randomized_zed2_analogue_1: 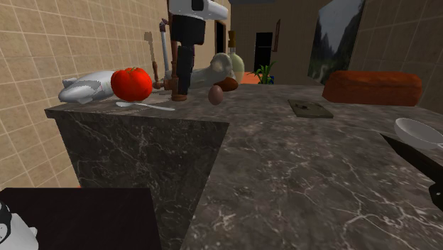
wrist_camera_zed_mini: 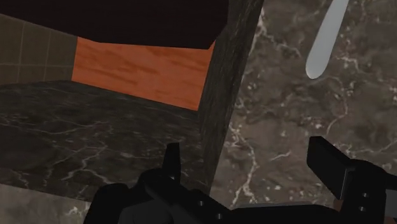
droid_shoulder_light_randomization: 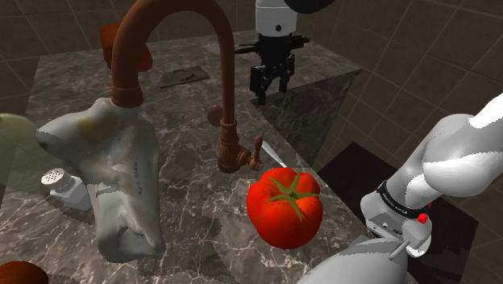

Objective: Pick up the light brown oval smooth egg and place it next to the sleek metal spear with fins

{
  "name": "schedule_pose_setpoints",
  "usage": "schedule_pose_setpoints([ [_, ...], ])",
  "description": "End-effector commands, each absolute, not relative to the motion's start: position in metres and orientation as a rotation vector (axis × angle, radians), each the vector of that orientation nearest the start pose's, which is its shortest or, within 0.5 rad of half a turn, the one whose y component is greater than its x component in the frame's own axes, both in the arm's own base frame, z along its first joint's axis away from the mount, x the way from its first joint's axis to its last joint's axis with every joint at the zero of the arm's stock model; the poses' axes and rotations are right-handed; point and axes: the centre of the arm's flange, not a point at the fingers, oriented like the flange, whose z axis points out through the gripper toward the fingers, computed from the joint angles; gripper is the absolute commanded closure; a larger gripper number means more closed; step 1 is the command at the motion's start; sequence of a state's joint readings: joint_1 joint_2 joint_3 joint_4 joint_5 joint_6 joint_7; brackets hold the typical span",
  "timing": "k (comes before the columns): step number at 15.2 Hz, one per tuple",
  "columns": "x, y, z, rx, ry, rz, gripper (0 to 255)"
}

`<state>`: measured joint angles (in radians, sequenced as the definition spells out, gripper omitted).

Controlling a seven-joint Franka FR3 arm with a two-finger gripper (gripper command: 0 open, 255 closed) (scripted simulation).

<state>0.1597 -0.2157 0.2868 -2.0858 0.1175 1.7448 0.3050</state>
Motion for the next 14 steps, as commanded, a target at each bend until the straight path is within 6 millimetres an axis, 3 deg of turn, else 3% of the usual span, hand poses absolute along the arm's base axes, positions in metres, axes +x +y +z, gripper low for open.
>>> schedule_pose_setpoints([
  [1,0.438,0.242,0.501,-3.118,-0.167,0.211,0],
  [11,0.495,0.349,0.499,-3.075,-0.201,0.146,0],
  [14,0.493,0.35,0.483,-3.075,-0.201,0.146,0],
])
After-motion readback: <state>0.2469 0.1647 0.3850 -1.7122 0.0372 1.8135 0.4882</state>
